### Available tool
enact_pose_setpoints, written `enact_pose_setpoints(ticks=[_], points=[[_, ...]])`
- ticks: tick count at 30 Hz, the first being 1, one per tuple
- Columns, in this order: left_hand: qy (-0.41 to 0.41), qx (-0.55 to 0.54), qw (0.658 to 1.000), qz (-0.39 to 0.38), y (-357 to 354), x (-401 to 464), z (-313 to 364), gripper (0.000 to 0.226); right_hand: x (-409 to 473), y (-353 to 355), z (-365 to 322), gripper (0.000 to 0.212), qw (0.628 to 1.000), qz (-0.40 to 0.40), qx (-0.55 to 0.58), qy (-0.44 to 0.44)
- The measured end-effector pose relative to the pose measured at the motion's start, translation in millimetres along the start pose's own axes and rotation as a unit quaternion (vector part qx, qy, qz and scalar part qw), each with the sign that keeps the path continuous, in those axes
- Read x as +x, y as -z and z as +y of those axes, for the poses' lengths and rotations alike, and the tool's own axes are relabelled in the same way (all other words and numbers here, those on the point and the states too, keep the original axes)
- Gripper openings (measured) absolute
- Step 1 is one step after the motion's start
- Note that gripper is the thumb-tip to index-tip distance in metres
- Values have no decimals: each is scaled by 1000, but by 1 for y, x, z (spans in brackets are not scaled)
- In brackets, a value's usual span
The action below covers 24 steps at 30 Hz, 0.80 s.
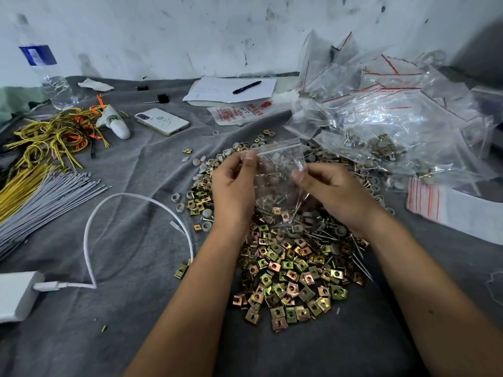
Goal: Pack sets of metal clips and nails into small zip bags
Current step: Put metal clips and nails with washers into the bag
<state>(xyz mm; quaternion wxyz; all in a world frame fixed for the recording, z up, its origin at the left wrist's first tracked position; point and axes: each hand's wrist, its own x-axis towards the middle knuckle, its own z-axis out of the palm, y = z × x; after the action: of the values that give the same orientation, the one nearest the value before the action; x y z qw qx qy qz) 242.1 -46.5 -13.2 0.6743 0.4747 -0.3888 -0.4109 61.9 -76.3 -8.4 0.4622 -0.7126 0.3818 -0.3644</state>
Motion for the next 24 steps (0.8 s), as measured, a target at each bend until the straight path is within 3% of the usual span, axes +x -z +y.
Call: enact_pose_setpoints(ticks=[6,10,15,17,20,22,24], points=[[-33,13,999,24,1,2,-1,27,1,5,6,27,1000,19,-21,14],[-71,45,996,-22,2,1,-1,21,4,6,4,21,991,103,71,41],[-113,100,987,-59,-1,-4,1,16,6,6,4,15,979,177,81,68],[-170,216,961,-24,1,-4,0,16,5,7,2,17,976,192,28,99],[-284,378,881,3,3,-3,-1,34,4,2,0,9,956,167,-146,194],[-338,398,853,-8,2,-2,-3,22,4,-3,-1,11,938,160,-206,229],[-356,398,846,-19,2,-1,-6,10,4,-4,-3,11,928,161,-228,245]])
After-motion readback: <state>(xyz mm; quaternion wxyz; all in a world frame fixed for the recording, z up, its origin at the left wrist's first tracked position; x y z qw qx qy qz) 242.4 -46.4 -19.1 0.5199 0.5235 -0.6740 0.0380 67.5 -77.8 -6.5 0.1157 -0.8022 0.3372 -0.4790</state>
